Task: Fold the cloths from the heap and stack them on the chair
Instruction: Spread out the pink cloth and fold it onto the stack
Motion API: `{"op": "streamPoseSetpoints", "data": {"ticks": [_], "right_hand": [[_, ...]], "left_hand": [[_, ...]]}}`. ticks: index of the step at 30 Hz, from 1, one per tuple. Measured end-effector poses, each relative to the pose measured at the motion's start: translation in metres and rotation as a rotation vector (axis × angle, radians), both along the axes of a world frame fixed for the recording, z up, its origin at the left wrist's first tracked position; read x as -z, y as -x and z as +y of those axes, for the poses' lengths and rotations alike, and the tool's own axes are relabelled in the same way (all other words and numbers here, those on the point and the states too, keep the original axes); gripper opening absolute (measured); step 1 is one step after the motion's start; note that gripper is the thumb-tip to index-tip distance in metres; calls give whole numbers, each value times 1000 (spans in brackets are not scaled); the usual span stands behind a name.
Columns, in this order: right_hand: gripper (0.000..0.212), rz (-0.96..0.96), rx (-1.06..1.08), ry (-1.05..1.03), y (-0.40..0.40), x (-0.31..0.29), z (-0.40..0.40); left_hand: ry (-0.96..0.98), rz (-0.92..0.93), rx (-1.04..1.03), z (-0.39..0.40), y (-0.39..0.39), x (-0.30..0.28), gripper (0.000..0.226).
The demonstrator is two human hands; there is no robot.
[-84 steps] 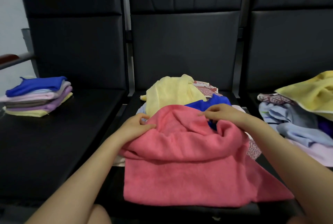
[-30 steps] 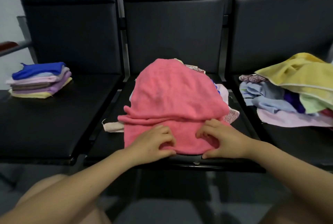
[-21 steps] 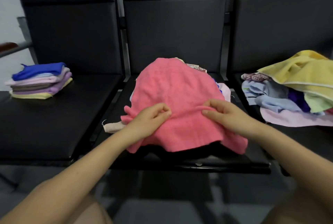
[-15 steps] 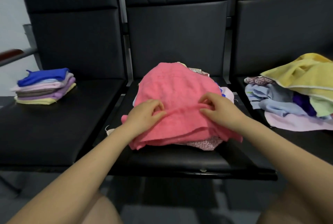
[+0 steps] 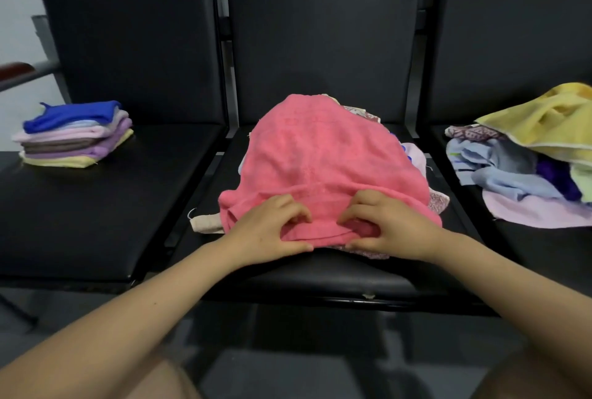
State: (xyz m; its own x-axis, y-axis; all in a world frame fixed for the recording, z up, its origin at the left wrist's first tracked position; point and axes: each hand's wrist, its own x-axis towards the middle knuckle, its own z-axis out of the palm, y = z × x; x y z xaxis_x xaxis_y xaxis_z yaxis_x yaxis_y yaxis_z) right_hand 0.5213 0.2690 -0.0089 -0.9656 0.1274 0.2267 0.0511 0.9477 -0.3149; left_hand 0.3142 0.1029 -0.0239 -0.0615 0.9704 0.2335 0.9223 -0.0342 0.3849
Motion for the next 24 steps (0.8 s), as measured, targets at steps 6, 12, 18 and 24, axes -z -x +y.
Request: {"op": "streamPoseSetpoints", "data": {"ticks": [6, 12, 18, 24], "right_hand": [[26, 37, 55, 56, 8, -2, 3], [18, 15, 107, 60, 22, -4, 2], [15, 70, 84, 27, 24, -6, 9], [22, 53, 51, -98, 21, -12, 21]], "left_hand": [[-11, -40, 6, -1, 3, 2, 35], [-12, -121, -19, 7, 11, -2, 17], [11, -112, 6, 8, 29, -9, 13], [176, -153, -69, 5, 46, -22, 12]]}}
